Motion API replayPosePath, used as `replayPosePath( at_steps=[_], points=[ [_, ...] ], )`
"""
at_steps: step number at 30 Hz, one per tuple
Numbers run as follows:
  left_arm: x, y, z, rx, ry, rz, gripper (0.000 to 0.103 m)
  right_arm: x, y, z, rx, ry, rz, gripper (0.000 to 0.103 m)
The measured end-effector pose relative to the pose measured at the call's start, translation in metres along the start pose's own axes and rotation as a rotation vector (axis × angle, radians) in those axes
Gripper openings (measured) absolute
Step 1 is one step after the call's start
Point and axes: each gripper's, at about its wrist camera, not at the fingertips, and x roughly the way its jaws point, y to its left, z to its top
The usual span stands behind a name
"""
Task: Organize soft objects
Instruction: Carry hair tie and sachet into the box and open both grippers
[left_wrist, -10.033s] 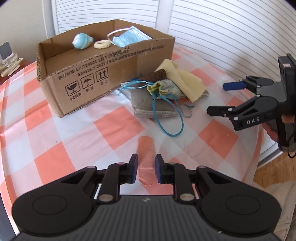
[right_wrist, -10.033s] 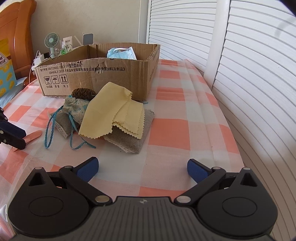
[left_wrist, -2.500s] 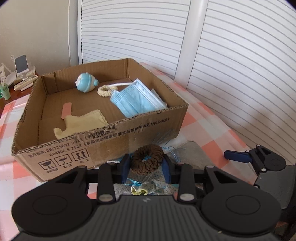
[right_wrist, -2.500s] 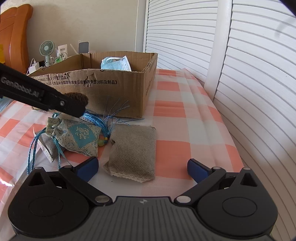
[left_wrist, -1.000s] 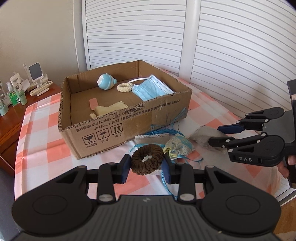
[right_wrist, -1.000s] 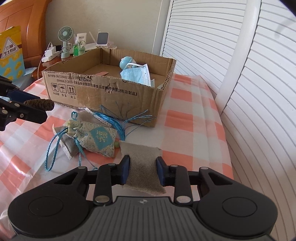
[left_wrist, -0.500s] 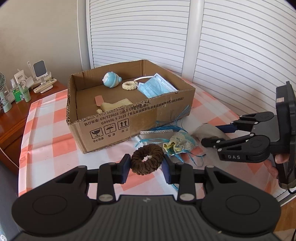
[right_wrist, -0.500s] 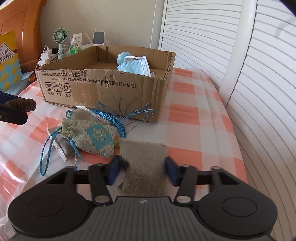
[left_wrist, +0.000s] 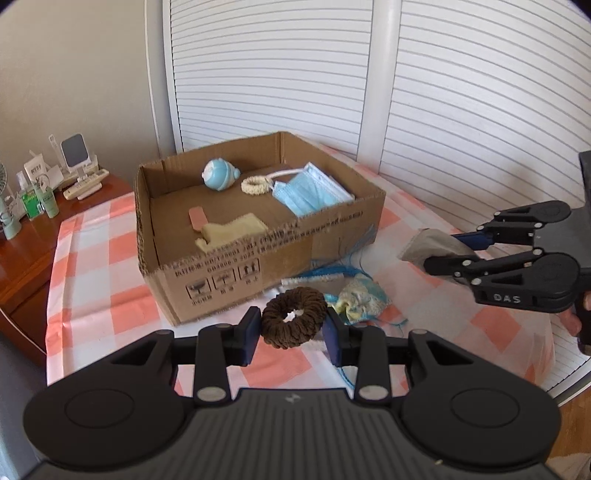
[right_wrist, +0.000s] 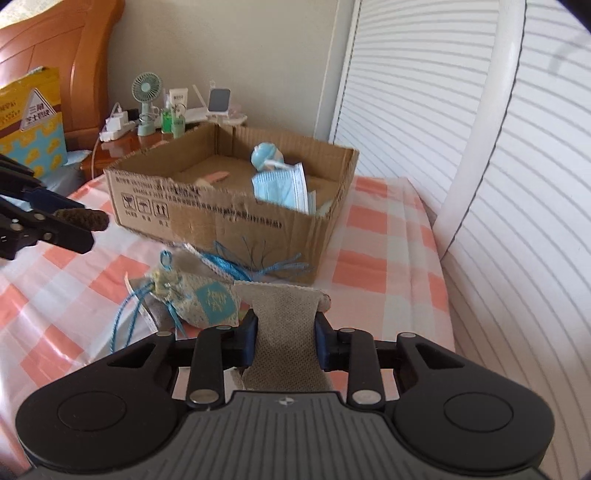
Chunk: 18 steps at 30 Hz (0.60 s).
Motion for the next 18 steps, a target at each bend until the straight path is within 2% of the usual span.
replayPosePath(
  at_steps=[6, 13, 16, 18],
  points=[
    [0.009, 0.014, 0.038, 0.033, -0.054, 0.048, 0.035, -0.02, -0.004, 0.025, -0.036, -0.062, 0.02, 0.035],
    [0.053, 0.043, 0.088, 0.036, -0.081, 0.137, 0.035, -0.022, -0.003, 0.052, -0.067, -0.108, 0.019, 0.035],
    [0.075, 0.057, 0.096, 0.027, -0.086, 0.189, 0.047, -0.02, 0.0, 0.061, -0.08, -0.12, 0.021, 0.035],
    [0.081, 0.065, 0.095, 0.023, -0.115, 0.21, 0.088, -0.017, 0.002, 0.066, -0.09, -0.124, 0.021, 0.035]
  ],
)
